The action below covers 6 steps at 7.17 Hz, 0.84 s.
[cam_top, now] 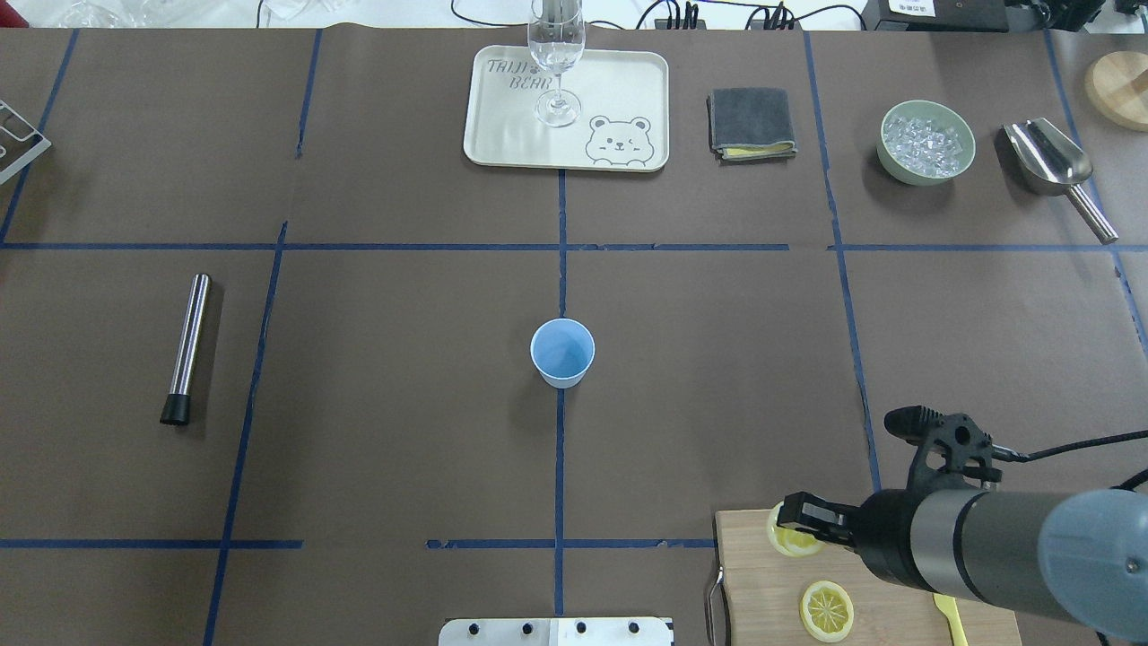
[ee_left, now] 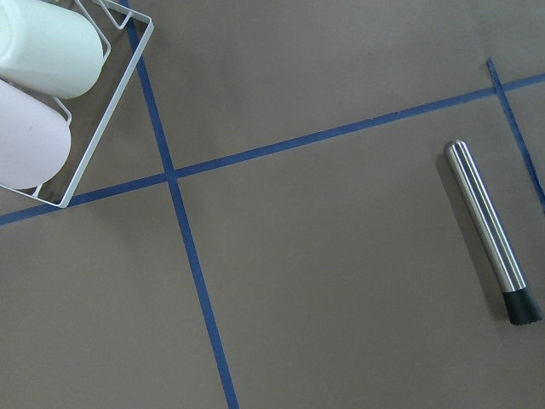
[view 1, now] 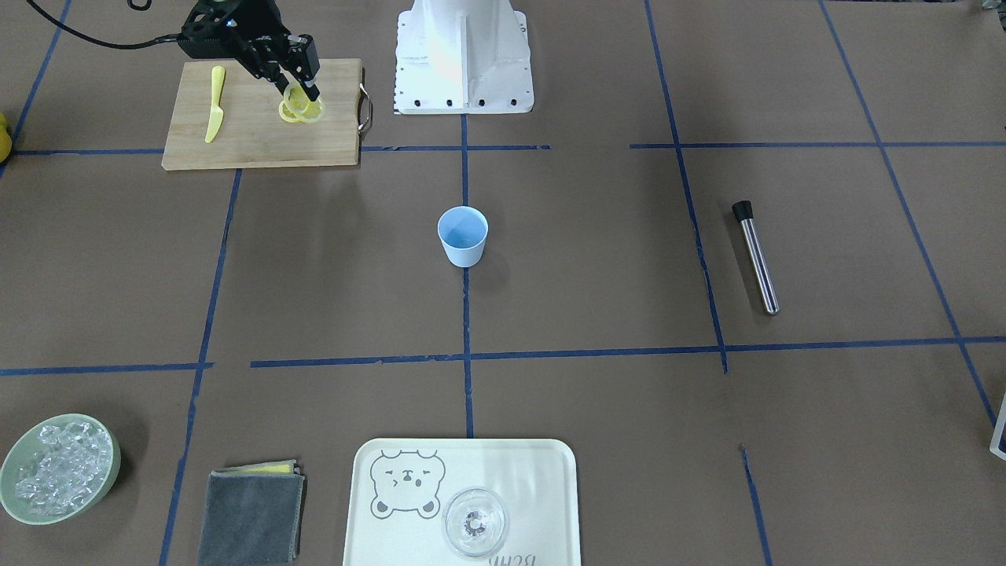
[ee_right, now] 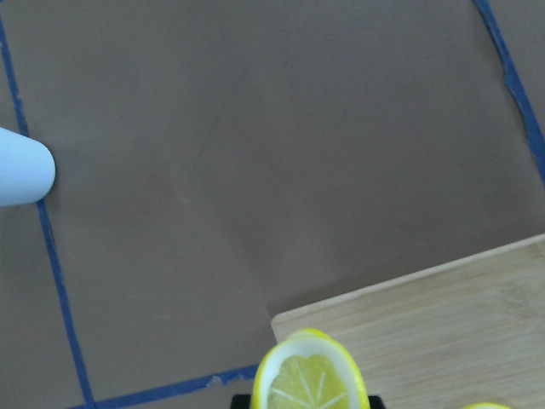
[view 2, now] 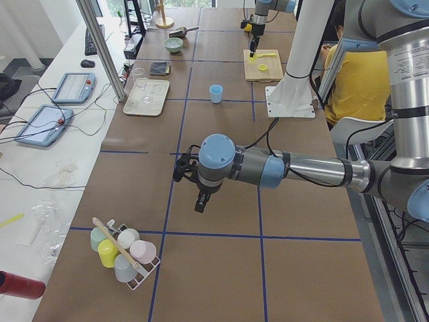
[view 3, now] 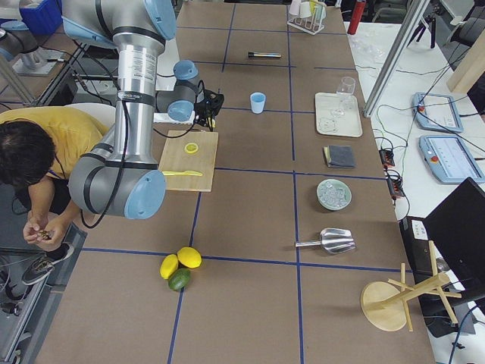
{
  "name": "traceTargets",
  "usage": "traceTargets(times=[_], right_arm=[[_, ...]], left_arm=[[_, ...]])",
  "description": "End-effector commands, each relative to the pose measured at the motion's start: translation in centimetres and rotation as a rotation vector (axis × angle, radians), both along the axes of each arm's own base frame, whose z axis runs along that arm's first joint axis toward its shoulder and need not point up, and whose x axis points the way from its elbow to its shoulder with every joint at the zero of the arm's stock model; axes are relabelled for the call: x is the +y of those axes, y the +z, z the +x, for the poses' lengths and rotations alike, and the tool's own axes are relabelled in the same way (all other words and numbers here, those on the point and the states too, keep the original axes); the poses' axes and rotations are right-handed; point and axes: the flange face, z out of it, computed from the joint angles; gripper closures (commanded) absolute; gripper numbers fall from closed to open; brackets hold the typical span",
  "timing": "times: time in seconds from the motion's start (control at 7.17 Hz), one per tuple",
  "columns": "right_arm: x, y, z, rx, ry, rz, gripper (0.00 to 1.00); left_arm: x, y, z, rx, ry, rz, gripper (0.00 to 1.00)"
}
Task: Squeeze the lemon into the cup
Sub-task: 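Lift the lemon slice with the right gripper and carry it to the blue cup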
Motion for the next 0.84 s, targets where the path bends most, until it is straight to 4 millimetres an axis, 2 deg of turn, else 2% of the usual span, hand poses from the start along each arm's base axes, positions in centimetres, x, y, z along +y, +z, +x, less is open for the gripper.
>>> traceTargets(times=[0.0,0.14,0.56,0.7], right_arm=[[-5.8,-8.2,-4.9,0.02,0.04,-0.015,0.5],[-7.7,-10.7,-5.9,0.017,0.055,0.01,0.5],[-11.8,-14.6,-7.9,-0.017,0.108,0.017,0.5],[-13.2,-15.9,-9.2,-0.023,0.124,0.015,0.5]], left_arm=[[0.0,0.0,0.0,0.0,0.0,0.0,0.0],[0.0,0.0,0.0,0.0,0.0,0.0,0.0],[0.3,0.3,0.0,-0.001,0.003,-0.004,0.0],[0.3,0.3,0.0,-0.001,0.003,-0.003,0.0]])
